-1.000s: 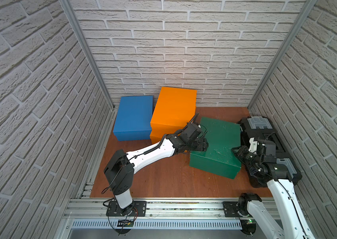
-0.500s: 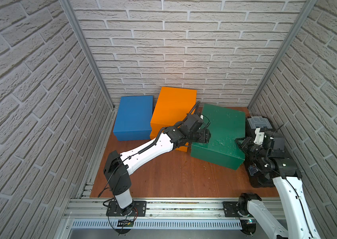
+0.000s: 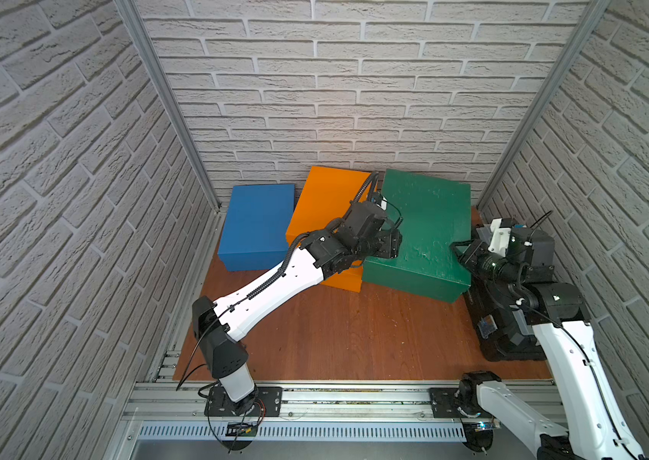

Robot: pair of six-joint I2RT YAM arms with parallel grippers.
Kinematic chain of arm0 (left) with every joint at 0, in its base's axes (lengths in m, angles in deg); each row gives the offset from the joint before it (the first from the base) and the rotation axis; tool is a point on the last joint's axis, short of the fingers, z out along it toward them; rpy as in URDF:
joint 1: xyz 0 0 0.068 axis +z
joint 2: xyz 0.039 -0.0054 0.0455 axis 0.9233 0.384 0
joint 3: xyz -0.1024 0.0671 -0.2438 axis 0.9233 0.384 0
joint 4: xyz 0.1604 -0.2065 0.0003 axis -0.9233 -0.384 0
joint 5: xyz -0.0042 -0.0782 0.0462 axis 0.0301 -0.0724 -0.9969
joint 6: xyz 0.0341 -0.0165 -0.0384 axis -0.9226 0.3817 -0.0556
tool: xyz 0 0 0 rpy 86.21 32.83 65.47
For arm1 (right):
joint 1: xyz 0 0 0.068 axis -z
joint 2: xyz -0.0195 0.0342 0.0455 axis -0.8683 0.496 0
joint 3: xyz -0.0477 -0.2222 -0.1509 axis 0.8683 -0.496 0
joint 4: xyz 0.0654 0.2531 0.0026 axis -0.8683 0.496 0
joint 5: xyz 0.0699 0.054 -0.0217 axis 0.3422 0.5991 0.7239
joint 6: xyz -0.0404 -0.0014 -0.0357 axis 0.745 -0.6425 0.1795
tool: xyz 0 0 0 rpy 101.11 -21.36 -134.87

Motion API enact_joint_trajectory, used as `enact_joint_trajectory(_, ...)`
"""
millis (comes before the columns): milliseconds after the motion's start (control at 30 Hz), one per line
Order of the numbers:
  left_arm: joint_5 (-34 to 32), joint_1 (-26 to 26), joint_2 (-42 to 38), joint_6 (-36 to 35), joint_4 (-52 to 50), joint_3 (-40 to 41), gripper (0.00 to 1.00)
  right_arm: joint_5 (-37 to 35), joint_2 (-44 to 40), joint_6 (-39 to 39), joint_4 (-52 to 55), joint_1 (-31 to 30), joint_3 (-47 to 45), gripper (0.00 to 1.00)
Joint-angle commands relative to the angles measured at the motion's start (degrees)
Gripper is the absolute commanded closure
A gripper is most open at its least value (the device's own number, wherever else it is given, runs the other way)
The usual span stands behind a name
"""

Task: Stack the shoeboxes
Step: Pick up the shoebox from the center of the board, then place the shoebox at the shoebox.

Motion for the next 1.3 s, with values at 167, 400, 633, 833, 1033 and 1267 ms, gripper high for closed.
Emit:
enact_joint_trajectory(167,13.99,-4.77,0.26,-8.88,14.25,-6.69,0.28,13.93,6.83,0.60,-5.63,-7.05,7.85,0.70)
enact_joint_trajectory(400,15.22,0.16,0.13,-8.94,13.77,-8.81,0.28,13.55,13.40,0.42,-8.38,-9.93,12.76,0.71)
enact_joint_trajectory(633,17.75,8.63,-1.34,-8.68,14.74,-8.83,0.28,12.37,22.85,0.25,-12.13,-14.71,19.78,0.71)
enact_joint_trajectory(833,20.78,17.72,-2.22,-7.71,15.64,-8.24,0.28,11.29,33.60,0.58,-14.55,-19.53,27.75,0.72)
enact_joint_trajectory(1033,24.57,27.54,-3.90,-4.42,17.84,-2.20,0.28,12.45,42.11,-1.33,-18.24,-21.76,32.34,0.72)
enact_joint_trajectory(1267,27.91,35.44,-5.19,-0.80,20.25,3.01,0.24,13.04,48.10,-1.95,-18.30,-23.68,36.85,0.70)
